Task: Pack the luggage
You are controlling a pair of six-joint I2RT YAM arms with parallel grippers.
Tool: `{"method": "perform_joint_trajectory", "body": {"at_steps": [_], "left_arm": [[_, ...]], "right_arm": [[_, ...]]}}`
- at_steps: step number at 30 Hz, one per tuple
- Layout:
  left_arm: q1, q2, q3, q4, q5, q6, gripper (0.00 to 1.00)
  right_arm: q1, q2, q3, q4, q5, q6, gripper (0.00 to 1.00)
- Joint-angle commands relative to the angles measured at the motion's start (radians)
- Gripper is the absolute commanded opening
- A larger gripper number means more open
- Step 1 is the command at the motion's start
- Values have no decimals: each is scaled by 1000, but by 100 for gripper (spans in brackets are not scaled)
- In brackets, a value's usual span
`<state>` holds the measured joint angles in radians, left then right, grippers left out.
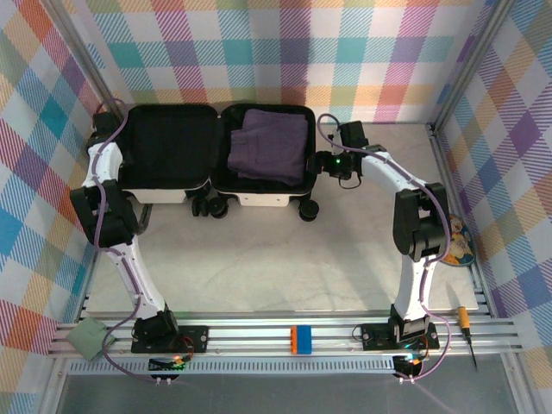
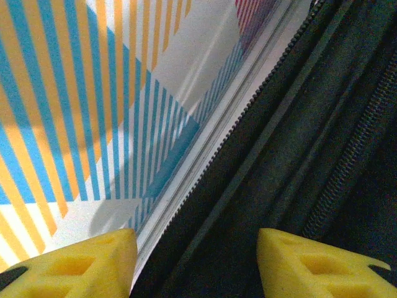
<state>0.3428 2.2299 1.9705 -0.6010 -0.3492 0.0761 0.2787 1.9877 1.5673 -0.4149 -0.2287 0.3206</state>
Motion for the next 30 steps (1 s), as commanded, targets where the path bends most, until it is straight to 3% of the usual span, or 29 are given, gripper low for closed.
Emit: {"method": "perform_joint_trajectory", "body": {"at_steps": [1, 4, 8, 12, 19, 22, 26, 30], "left_arm": [[2, 60, 81, -79, 62, 17, 54], [4, 103, 153, -130, 104, 29, 47], [4, 107, 177, -145, 151, 34, 18], [4, 89, 169, -152, 185, 37, 1], [4, -110, -2, -52, 254, -25, 0], [4, -233, -99, 11, 328, -92, 0], [1, -394, -198, 86, 409, -189, 0], [-29, -531, -262, 142, 461, -272, 0]], "right_arm": [[-2, -64, -7, -18, 5, 0, 76], [-1, -63, -7, -22, 21, -3, 76], [-1, -30, 12, -33, 56, -11, 77], [-3, 35, 65, -50, 84, -16, 77], [4, 105, 115, -22, 26, 17, 74], [11, 108, 96, 8, -7, 31, 60], [36, 92, 54, 33, -30, 31, 27], [71, 52, -22, 77, -34, 34, 10]]}}
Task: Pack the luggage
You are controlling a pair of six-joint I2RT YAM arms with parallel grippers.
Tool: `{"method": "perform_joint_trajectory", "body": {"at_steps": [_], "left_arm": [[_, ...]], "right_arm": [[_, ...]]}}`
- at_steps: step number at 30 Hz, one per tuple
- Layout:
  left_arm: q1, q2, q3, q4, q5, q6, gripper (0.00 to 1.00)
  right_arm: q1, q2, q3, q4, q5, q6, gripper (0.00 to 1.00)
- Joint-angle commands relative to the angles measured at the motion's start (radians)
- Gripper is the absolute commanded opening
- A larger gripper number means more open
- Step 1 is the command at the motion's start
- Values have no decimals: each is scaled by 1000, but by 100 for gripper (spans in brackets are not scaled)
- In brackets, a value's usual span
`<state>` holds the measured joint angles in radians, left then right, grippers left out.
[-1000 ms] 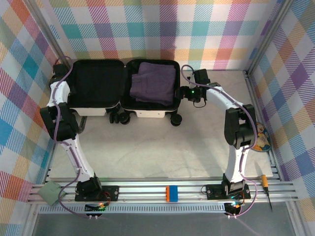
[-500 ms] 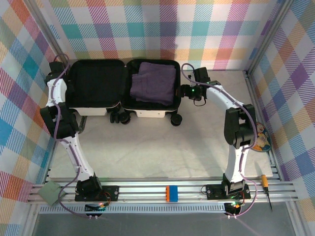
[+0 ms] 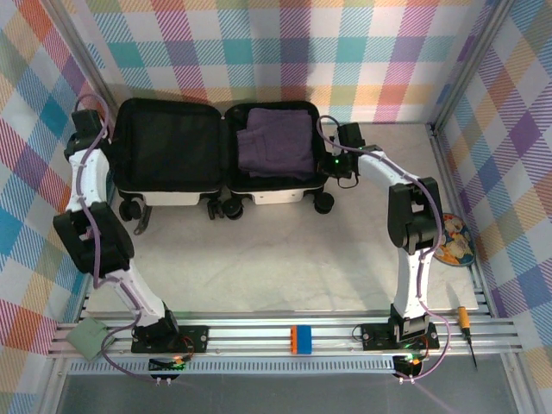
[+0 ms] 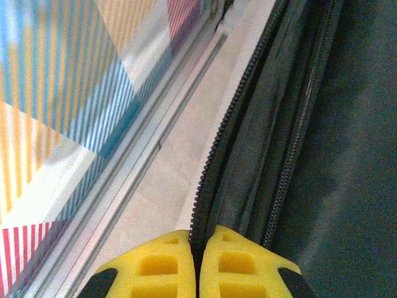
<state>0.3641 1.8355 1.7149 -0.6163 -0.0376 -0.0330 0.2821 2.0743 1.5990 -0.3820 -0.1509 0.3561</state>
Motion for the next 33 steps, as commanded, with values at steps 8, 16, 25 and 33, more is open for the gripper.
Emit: {"method": "perform_joint_trajectory", "body": {"at_steps": [8, 16, 25, 33], "left_arm": [[-173, -336, 7, 149, 226, -220, 0], [-378, -342, 169, 75, 226, -290, 0], [-673, -232, 294, 98, 148, -310, 0], [-825, -94, 405, 133, 166, -288, 22]], "right_arm": [[153, -153, -205, 102, -96, 19, 5], [208, -185, -249, 129, -94, 38, 5], [210, -182, -246, 130, -80, 33, 12], [147, -208, -292, 161, -106, 40, 32]]}}
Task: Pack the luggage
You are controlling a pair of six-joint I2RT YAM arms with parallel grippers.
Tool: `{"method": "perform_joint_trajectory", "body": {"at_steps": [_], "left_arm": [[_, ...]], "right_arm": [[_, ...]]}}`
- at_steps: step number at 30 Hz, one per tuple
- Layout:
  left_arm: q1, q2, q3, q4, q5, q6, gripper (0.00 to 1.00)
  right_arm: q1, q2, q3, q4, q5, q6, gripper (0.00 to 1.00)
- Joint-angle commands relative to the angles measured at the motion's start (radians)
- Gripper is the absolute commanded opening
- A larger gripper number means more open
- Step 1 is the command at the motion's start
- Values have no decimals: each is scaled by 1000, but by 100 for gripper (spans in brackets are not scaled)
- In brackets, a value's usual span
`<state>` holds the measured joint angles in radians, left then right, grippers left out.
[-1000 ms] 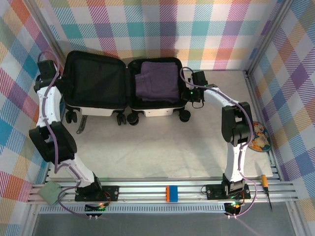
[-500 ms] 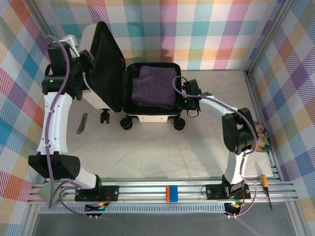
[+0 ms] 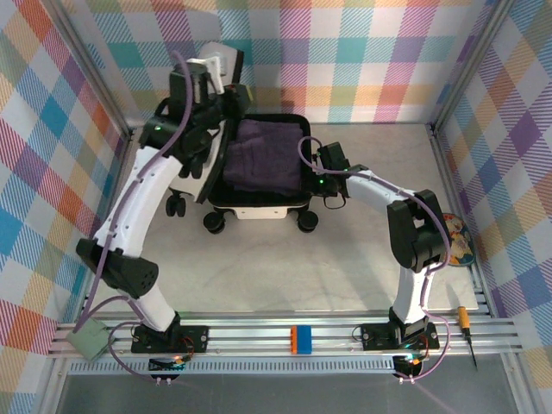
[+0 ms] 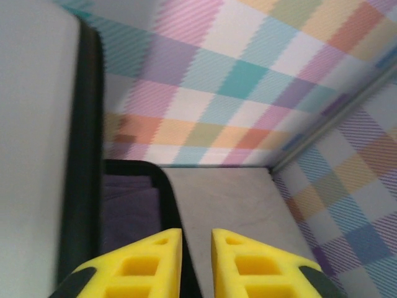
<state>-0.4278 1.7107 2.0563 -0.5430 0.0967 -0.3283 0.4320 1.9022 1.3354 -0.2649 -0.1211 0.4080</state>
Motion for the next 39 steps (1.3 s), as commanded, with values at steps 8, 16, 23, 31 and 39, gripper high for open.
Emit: {"method": "perform_joint_trajectory", "body": {"at_steps": [8, 16, 23, 31, 39], "left_arm": [[-83, 93, 225, -64, -53, 81, 31], [-45, -14, 153, -219, -449, 212, 48], [150, -96, -145, -212, -432, 123, 51], [263, -134, -432, -170, -414, 59, 51], [305, -100, -555, -144, -410, 51, 50]], "right_arm": [[-42, -34, -47, 53, -154, -11, 39], [-148, -129, -109, 51, -157, -4, 62], [-200, -194, -107, 3, -163, -35, 67], [-218, -261, -137, 31, -241, 8, 78], [-222, -241, -136, 145, -371, 108, 82]]}}
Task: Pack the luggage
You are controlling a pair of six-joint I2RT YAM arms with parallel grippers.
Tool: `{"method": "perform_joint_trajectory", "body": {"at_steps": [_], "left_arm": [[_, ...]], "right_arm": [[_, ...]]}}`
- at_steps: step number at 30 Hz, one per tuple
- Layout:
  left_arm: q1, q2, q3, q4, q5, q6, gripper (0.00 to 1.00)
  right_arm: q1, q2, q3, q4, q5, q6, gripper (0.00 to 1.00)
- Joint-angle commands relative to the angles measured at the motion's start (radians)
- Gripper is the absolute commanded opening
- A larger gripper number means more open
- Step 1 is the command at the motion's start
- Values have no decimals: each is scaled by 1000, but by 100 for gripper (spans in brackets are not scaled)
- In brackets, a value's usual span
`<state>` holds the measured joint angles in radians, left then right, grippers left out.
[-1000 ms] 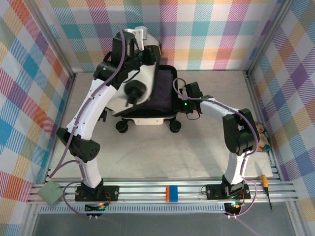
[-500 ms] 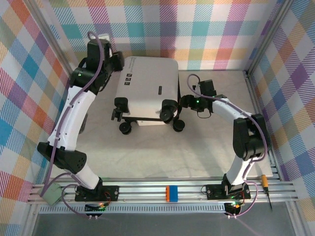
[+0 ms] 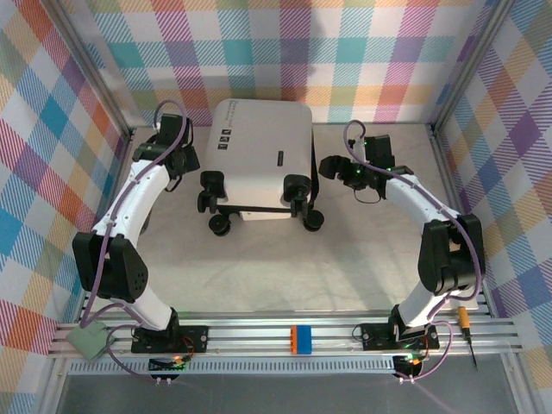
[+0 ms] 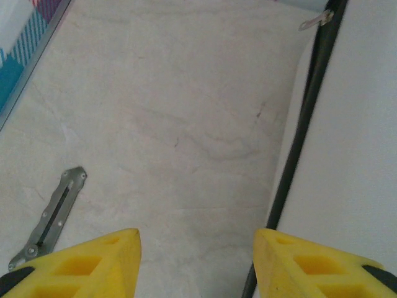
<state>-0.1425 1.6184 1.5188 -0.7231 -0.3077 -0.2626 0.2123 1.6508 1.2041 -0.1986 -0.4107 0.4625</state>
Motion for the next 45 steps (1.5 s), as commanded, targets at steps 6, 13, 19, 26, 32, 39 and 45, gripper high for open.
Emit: {"method": "perform_joint_trajectory", "body": {"at_steps": [6, 13, 19, 26, 32, 39, 45], "left_arm": [[35, 23, -48, 71, 53, -12, 49], [33, 61, -83, 110, 148, -6, 47], [5, 43, -158, 182, 272, 4, 45], [-102, -100, -260, 288, 410, -28, 45], [-255, -180, -308, 334, 429, -87, 46], [-488, -211, -409, 388, 356, -198, 46], [-612, -124, -405, 494, 340, -264, 46]], "right_arm": [[4, 33, -1, 192, -210, 139, 83], [54, 126, 111, 137, -217, 120, 84], [106, 213, 241, 69, -235, 82, 84], [152, 252, 360, 14, -273, 54, 83], [157, 288, 526, -101, -296, 1, 84], [179, 394, 699, -260, -385, -87, 83], [219, 482, 840, -374, -436, -153, 83]]}}
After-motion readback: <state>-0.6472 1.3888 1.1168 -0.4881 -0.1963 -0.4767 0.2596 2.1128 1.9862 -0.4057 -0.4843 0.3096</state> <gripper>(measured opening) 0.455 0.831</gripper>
